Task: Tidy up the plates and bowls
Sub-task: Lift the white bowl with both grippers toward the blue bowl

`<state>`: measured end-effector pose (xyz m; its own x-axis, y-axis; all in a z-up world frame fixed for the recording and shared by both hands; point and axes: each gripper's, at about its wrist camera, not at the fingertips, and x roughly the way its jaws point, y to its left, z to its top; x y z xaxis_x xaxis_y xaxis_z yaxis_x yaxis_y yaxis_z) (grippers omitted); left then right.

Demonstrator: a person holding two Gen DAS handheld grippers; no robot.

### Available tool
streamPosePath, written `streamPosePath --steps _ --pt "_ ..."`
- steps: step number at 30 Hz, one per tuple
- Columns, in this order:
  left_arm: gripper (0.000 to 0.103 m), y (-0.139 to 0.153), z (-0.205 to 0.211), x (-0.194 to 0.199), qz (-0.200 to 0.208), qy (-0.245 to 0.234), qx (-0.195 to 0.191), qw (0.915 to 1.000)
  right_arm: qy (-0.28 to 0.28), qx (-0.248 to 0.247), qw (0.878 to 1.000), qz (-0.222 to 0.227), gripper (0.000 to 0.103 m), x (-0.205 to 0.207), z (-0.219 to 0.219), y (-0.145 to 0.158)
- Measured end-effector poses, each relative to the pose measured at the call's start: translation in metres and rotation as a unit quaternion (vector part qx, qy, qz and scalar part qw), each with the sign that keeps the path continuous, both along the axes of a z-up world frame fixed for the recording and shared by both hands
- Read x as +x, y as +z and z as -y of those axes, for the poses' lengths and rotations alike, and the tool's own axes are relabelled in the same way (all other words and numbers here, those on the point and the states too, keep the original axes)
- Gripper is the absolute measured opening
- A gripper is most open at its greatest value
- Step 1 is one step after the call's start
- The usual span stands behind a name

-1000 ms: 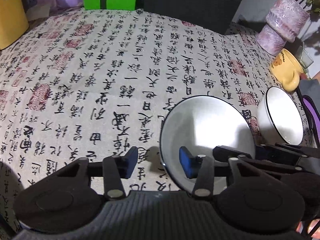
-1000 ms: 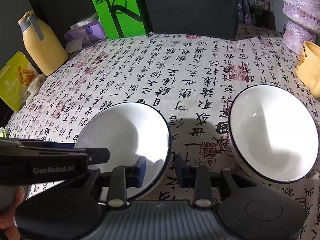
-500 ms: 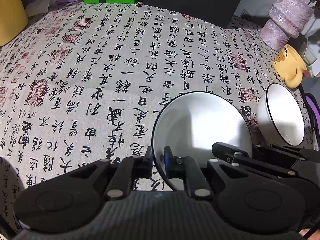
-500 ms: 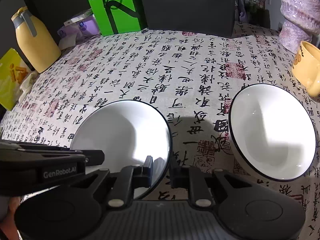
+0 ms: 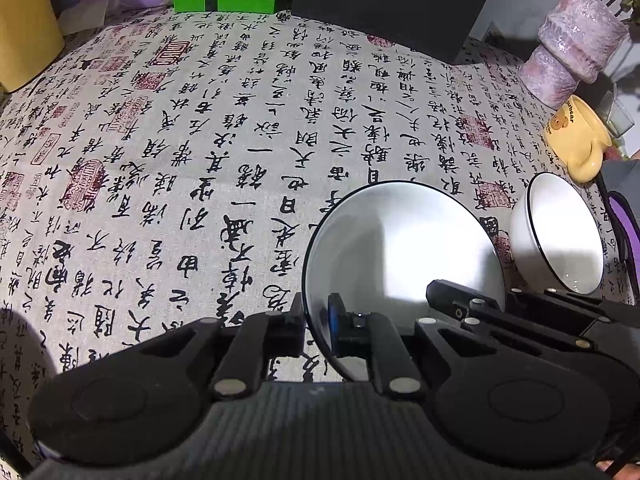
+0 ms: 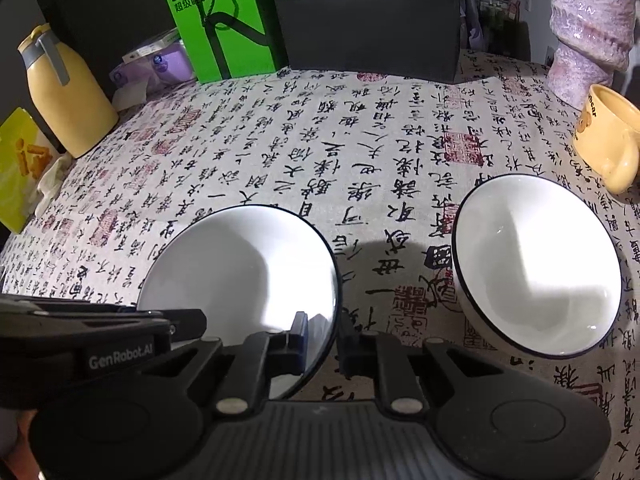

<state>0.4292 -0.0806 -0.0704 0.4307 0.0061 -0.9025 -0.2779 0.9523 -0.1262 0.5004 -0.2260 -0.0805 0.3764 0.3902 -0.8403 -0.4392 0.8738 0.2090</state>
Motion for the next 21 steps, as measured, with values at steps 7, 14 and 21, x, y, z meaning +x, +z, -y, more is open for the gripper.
streamPosePath --steps 7,14,21 --pt "0.012 0.011 -0.001 -0.008 0.012 0.001 0.002 0.9999 -0.003 0.005 1.0 0.01 0.014 -0.007 0.0 0.011" --pt "0.012 0.022 -0.005 -0.019 0.026 0.004 0.002 0.9996 -0.001 0.005 1.0 0.023 0.014 -0.016 -0.004 0.024" --pt "0.012 0.032 -0.011 -0.032 0.039 0.009 0.002 0.9992 0.005 0.003 0.999 0.037 0.014 -0.029 -0.011 0.035"
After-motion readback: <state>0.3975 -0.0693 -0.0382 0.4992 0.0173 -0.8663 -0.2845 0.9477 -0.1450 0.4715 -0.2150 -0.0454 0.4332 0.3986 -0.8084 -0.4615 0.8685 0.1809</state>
